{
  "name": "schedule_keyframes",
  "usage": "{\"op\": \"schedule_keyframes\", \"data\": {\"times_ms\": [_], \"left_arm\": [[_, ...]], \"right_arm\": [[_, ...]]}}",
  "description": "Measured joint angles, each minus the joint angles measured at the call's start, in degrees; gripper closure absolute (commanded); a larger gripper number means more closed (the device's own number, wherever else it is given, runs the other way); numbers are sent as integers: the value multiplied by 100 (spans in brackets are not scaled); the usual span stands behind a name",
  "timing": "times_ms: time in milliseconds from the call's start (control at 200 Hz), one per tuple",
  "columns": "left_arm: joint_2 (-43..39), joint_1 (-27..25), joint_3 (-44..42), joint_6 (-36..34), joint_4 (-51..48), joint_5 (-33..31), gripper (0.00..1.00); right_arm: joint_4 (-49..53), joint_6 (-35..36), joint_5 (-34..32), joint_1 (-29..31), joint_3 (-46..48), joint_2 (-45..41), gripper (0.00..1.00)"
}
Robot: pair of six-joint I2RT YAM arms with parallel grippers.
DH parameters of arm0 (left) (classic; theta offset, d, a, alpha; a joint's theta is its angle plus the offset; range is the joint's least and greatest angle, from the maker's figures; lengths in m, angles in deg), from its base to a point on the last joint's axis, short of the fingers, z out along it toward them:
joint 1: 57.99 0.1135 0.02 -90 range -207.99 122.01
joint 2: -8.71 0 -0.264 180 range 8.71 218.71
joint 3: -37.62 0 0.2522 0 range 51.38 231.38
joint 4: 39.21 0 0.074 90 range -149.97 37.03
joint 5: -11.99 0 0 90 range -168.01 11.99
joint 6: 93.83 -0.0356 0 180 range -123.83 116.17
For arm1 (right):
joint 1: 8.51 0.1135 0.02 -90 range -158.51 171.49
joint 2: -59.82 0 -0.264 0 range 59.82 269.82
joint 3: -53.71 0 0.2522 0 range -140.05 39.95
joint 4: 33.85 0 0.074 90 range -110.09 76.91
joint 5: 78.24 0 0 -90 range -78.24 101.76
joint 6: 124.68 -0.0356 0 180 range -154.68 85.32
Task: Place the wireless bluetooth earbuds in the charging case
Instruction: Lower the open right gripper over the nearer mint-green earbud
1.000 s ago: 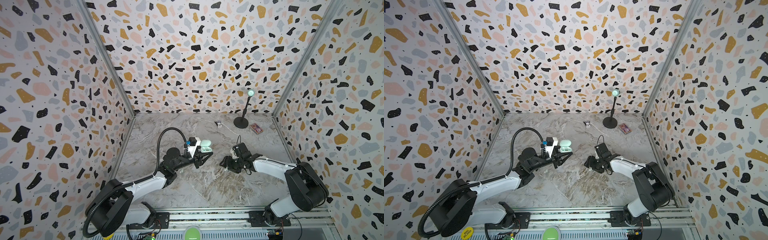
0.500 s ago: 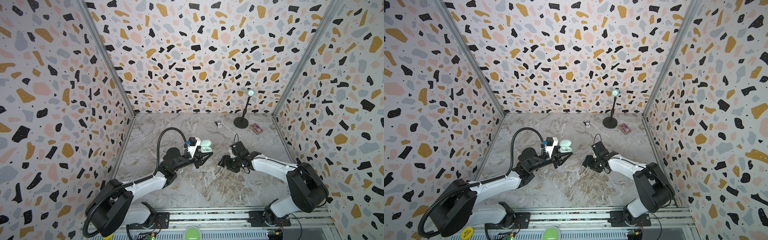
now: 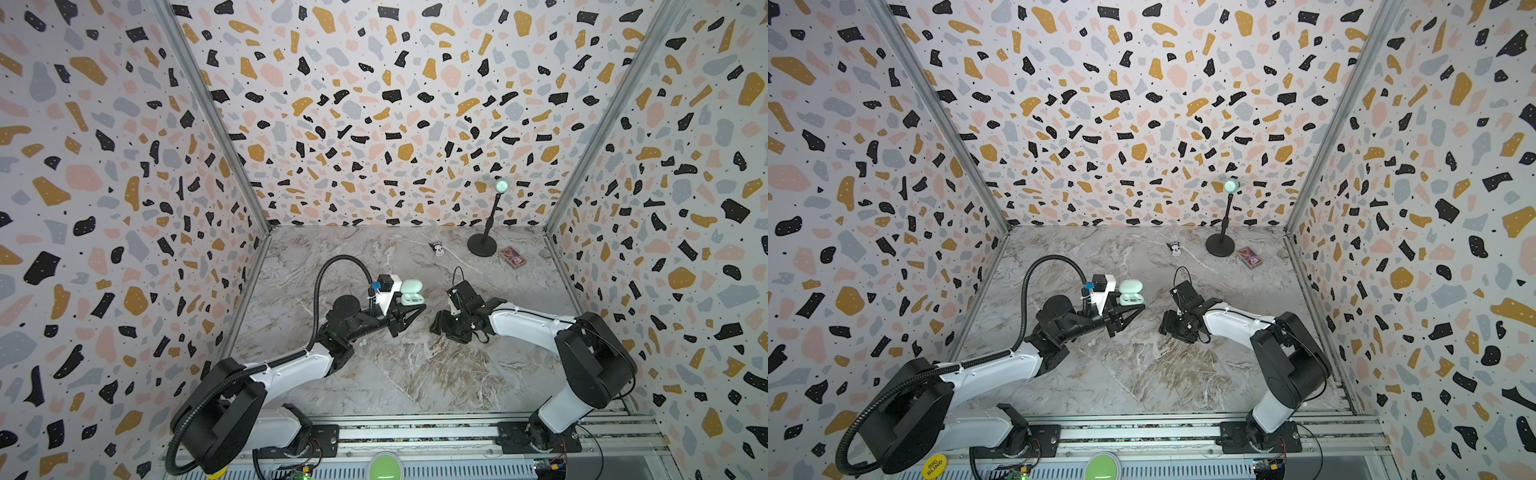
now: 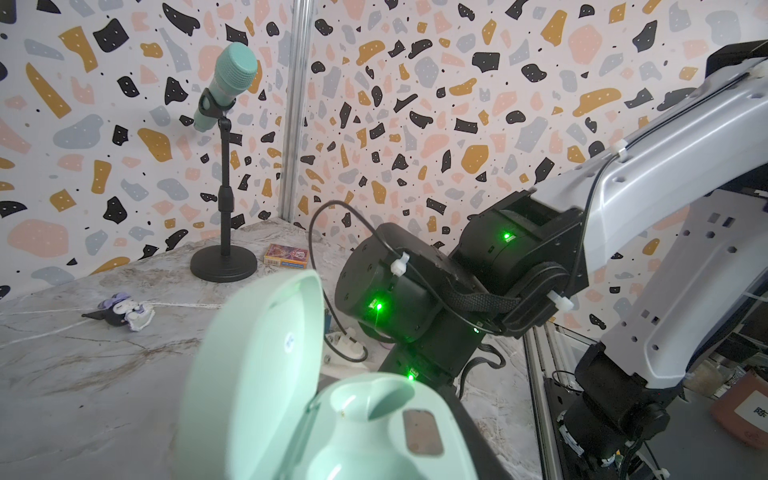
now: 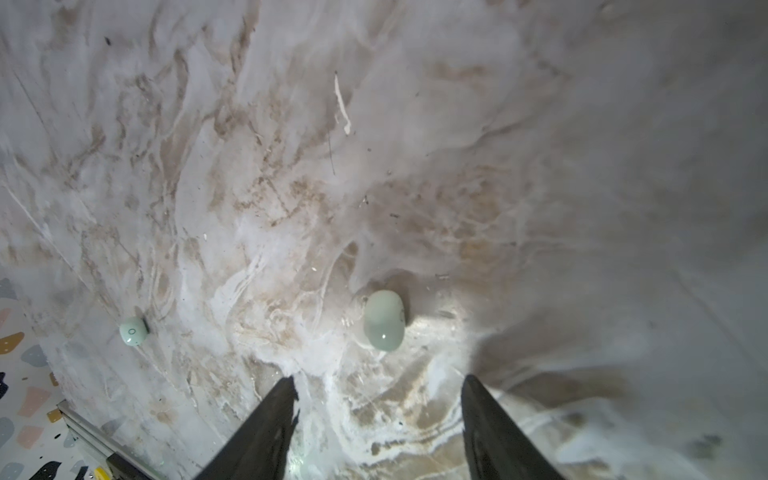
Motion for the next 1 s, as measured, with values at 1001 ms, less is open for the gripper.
{"op": "schedule_keyframes", "data": {"times_ms": [1001], "left_arm": [[0,96,0,90,-2,-105,97]], "right_arm": [[-490,-4,404,52,-461,348,36]]}}
